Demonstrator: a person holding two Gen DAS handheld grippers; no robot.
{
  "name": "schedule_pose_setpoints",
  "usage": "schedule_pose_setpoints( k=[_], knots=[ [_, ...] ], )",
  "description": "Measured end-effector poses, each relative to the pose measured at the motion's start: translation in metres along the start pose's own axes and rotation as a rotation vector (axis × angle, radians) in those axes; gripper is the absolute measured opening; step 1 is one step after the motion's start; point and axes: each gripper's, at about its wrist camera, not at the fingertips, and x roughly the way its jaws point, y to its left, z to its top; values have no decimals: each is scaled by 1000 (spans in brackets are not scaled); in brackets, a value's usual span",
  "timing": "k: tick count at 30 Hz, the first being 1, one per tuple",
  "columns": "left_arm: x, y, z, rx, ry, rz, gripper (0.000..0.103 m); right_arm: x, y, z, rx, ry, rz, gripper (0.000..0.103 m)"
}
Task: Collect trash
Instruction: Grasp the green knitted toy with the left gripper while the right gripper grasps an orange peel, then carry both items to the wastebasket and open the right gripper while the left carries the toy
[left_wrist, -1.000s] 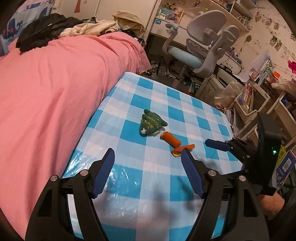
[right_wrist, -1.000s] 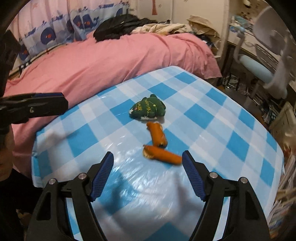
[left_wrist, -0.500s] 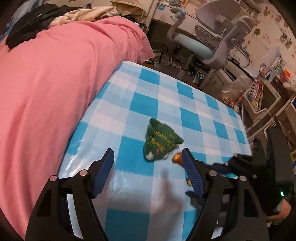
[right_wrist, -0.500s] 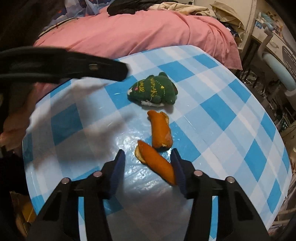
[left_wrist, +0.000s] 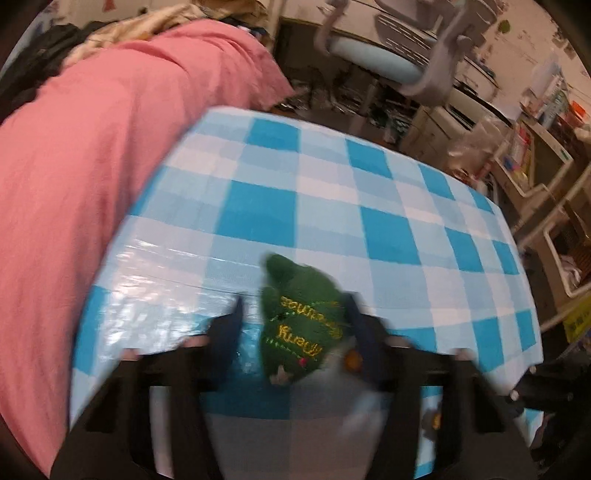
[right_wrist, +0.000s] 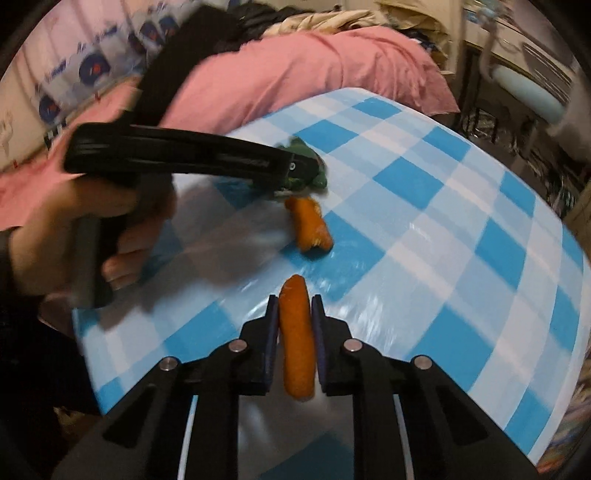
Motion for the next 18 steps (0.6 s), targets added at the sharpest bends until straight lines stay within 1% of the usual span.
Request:
schedule_pose_setpoints(
  k=[1, 2, 3, 5, 7, 9, 12, 14, 18],
  knots=[
    [1, -2, 0, 18, 0, 4, 29, -3, -1, -4, 20, -10, 8, 18],
    [0, -4, 0, 26, 2, -5, 25, -9, -3, -9, 58, -27, 23, 18],
    [-1, -5, 0, 32, 4, -19, 24, -15, -7, -12, 103, -46, 48, 18],
    [-7, -4, 1, 32, -4, -31, 24, -25, -14, -12, 171, -86, 99, 18],
    [-18, 0, 2, 17, -27, -35, 24, -38, -20, -13, 241, -144, 156, 18],
    [-31, 5, 3, -8, -52, -45, 24, -45, -23, -17, 297, -180, 196, 18],
    [-53, 15, -2, -58, -82, -70, 24, -49, -28, -23, 365, -207, 240, 18],
    [-64, 18, -9, -80, -88, -81, 24, -53, -30, -25, 388, -225, 252, 18],
    [-83, 10, -27, -63, -99, -80, 24, -63, -31, -32, 443, -277, 292, 18]
  ],
)
